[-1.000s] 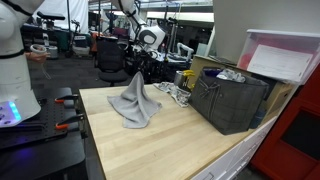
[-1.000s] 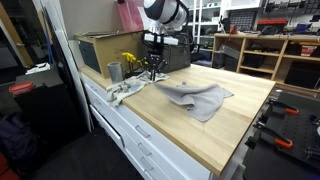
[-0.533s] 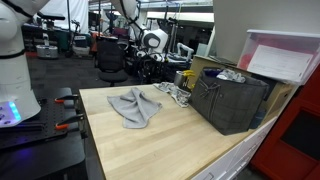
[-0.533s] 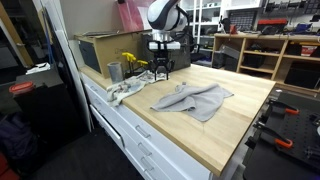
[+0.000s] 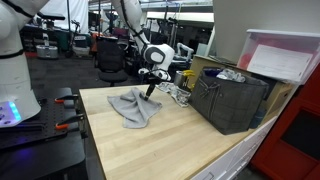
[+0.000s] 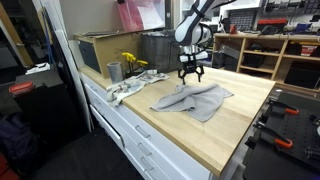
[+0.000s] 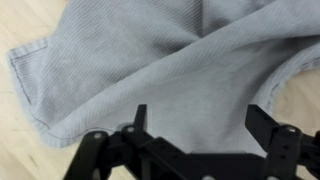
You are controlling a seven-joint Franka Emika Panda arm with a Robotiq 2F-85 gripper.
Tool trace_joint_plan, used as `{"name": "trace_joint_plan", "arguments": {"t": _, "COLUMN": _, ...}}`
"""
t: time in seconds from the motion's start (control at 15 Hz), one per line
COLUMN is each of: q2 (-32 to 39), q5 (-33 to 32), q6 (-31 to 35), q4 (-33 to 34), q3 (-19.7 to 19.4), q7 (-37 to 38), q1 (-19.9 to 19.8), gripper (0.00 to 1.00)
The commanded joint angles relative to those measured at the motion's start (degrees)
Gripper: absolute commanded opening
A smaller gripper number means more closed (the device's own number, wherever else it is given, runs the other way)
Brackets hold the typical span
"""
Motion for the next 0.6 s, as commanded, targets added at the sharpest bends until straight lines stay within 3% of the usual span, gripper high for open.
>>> {"name": "trace_joint_plan", "arguments": {"t": 0.0, "q2": -1.78, "q5": 0.23, "q6": 2.26, "q4": -3.43, "q3": 0.01, "q7": -6.48, "q1": -4.10, "gripper": 1.00}}
{"name": "trace_joint_plan", "arguments": {"t": 0.27, "q2": -1.26, "q5": 2.52, "q6": 1.78, "q4": -1.18, "q3": 2.30, "q7": -16.25, "q1": -9.41, "gripper": 1.00}}
{"name": "trace_joint_plan", "arguments": {"t": 0.53, "q2": 0.49, "q5": 2.61, "q6": 1.17, "q4": 0.79, "q3": 4.63, "q7": -20.85, "q1": -9.63, "gripper": 1.00}}
